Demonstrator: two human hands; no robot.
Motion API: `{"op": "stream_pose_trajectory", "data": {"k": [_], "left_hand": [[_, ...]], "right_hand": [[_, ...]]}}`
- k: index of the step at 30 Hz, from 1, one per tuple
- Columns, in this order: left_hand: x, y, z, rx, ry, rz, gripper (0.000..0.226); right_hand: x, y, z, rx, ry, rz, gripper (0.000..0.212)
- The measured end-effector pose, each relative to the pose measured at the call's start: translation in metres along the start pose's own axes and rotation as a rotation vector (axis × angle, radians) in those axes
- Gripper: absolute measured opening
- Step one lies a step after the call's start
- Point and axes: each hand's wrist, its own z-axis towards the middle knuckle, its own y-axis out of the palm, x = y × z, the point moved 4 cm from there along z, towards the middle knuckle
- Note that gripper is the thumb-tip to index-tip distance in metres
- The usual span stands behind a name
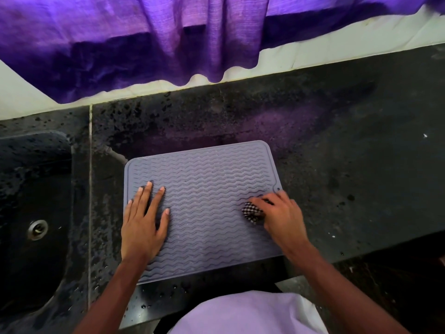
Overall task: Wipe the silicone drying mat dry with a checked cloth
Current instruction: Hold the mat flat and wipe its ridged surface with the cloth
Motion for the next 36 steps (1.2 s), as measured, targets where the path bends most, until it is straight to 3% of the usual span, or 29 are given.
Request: {"op": "stream_pose_trajectory", "data": {"k": [6,9,14,18,21,25,30,36], "left_hand": [[0.001,0.000,0.000,0.012,0.000,-0.005,0.061],[0.000,0.001,0.000,0.010,0.001,-0.006,0.061],[0.000,0.000,0.001,0.000,-0.005,-0.014,0.061],[0.000,0.000,0.001,-0.013,-0.005,-0.006,0.061],[0.000,0.000,0.001,-0.013,-0.006,-0.010,0.062],[0.000,0.000,0.000,-0.008,-0.007,-0.019,0.061],[0.000,0.001,0.001,-0.009,-0.006,-0.009,0.061],[0.001,0.000,0.000,-0.013,-0.012,-0.014,0.060]], "right_hand": [[0.058,-0.020,-0.010,0.030,0.231,-0.051,0.050],[0.051,-0.023,-0.011,0.095,0.272,0.055,0.052],[-0.021,-0.014,-0.008,0.118,0.031,0.261,0.055],[-0.082,0.010,-0.012,0.016,-0.203,0.172,0.048],[-0.088,0.022,-0.020,-0.014,-0.263,0.101,0.044],[-0.053,0.018,-0.020,-0.002,-0.161,0.028,0.044],[0.013,0.000,-0.028,0.038,0.014,-0.001,0.059],[0.055,-0.017,-0.033,0.076,0.227,-0.027,0.053]]}}
